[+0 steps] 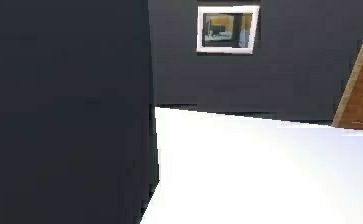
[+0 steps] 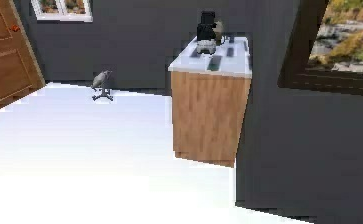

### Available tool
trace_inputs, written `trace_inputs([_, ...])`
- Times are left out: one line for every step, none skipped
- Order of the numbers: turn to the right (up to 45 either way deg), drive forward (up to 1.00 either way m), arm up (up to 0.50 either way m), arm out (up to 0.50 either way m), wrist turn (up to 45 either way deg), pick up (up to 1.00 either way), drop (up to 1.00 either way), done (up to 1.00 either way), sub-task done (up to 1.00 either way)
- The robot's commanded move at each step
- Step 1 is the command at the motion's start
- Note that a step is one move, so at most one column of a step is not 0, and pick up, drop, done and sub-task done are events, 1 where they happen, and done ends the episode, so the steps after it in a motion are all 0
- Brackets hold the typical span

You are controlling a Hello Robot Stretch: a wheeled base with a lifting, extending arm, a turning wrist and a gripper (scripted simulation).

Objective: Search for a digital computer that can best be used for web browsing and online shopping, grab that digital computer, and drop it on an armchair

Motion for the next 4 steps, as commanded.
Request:
trace_inputs([15.0,0.0,0.0,0.0,0.0,0.0,0.0,0.0,0.0])
trace_inputs([0.0,1.0,0.0,0.0,0.0,0.0,0.0,0.0,0.0])
trace_inputs([0.0,0.65,0.0,0.0,0.0,0.0,0.0,0.0,0.0])
trace_inputs([-36.0,0.0,0.0,0.0,0.0,0.0,0.0,0.0,0.0])
